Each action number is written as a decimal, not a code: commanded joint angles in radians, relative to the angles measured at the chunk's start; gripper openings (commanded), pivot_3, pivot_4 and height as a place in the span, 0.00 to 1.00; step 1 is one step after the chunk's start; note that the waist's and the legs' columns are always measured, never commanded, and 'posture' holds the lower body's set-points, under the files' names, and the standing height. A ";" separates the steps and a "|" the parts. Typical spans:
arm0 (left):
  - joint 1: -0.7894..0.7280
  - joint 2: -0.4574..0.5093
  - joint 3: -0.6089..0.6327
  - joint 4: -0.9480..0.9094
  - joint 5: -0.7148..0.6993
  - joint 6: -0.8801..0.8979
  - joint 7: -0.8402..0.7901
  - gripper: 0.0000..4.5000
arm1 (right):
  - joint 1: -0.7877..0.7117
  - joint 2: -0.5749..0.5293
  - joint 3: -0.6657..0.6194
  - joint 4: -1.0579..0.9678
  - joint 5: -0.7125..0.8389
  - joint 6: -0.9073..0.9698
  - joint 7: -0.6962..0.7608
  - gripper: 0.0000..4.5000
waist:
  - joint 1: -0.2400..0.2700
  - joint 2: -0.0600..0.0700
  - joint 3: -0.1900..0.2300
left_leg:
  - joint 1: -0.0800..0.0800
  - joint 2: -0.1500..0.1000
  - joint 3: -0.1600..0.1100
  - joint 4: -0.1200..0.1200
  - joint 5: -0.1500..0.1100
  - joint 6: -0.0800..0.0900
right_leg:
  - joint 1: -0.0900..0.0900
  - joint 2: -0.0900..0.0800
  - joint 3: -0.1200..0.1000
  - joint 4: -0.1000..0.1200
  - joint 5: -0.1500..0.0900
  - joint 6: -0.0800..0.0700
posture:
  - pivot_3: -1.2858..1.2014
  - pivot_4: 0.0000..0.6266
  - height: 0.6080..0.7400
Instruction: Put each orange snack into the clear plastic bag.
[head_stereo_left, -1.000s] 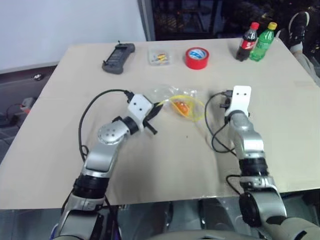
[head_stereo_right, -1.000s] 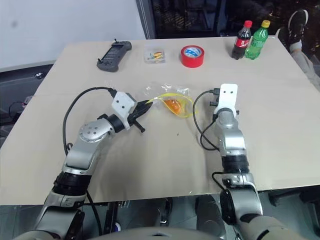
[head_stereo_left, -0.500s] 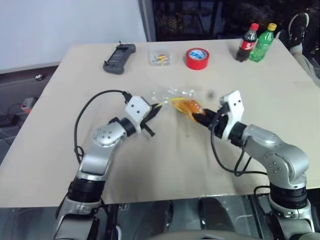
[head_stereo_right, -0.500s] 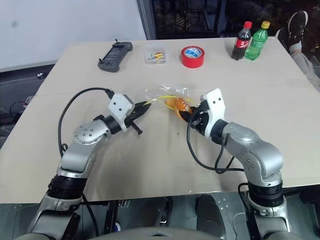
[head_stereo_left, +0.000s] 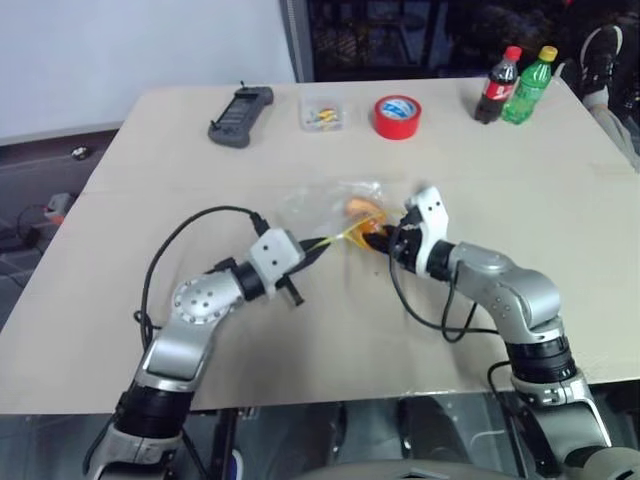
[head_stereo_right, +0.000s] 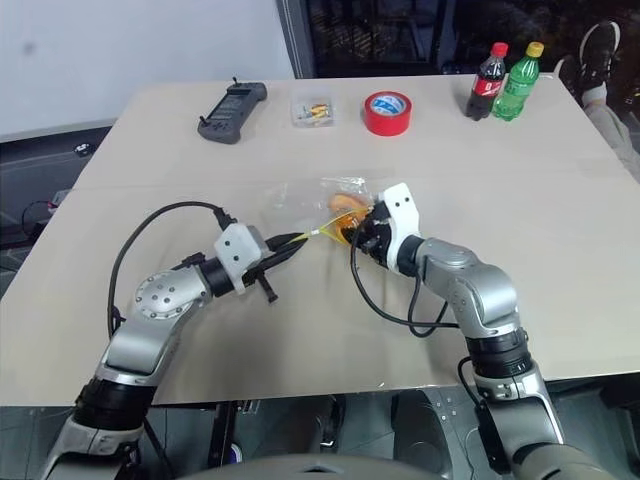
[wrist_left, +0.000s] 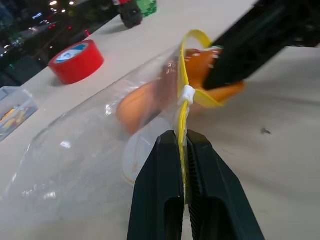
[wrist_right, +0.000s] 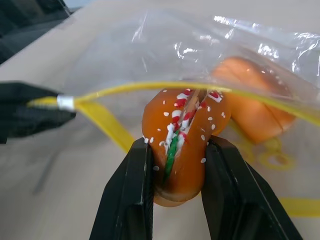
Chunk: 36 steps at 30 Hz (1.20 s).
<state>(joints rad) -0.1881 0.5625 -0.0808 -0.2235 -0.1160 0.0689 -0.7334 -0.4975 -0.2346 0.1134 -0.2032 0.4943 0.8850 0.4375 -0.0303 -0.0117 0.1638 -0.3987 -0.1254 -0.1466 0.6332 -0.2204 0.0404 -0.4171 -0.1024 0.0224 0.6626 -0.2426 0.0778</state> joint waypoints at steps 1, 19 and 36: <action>0.010 0.021 0.009 -0.012 0.009 -0.045 -0.018 0.00 | -0.039 0.017 -0.003 0.022 0.020 -0.056 0.064 0.29 | 0.000 0.000 0.000 | 0.000 0.000 0.000 0.000 0.000 0.000 | 0.000 0.000 0.000 0.000 0.000 0.000 | 0.52 0.24 1.00; -0.034 -0.027 0.103 0.026 -0.120 0.115 0.017 0.00 | 0.024 -0.166 0.076 -0.024 -0.239 -0.429 0.235 0.89 | 0.012 0.000 0.000 | -0.001 0.000 -0.001 0.000 0.001 -0.002 | 0.000 0.000 -0.001 -0.001 0.000 0.000 | 0.52 0.24 1.00; -0.089 -0.013 0.133 0.041 -0.173 0.148 -0.021 0.00 | -0.075 -0.289 0.219 0.308 -0.743 -0.906 0.084 0.72 | 0.016 0.000 0.000 | 0.000 0.001 0.001 0.001 0.002 -0.004 | 0.000 0.001 0.000 -0.001 0.000 0.000 | 0.52 0.24 1.00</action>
<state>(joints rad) -0.2749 0.5396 0.0310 -0.1580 -0.2790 0.2319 -0.7548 -0.5502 -0.5362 0.3475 0.1084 -0.2551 0.0261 0.5196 -0.0138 -0.0121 0.1643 -0.3985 -0.1248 -0.1452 0.6337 -0.2184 0.0367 -0.4167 -0.1016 0.0229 0.6617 -0.2425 0.0778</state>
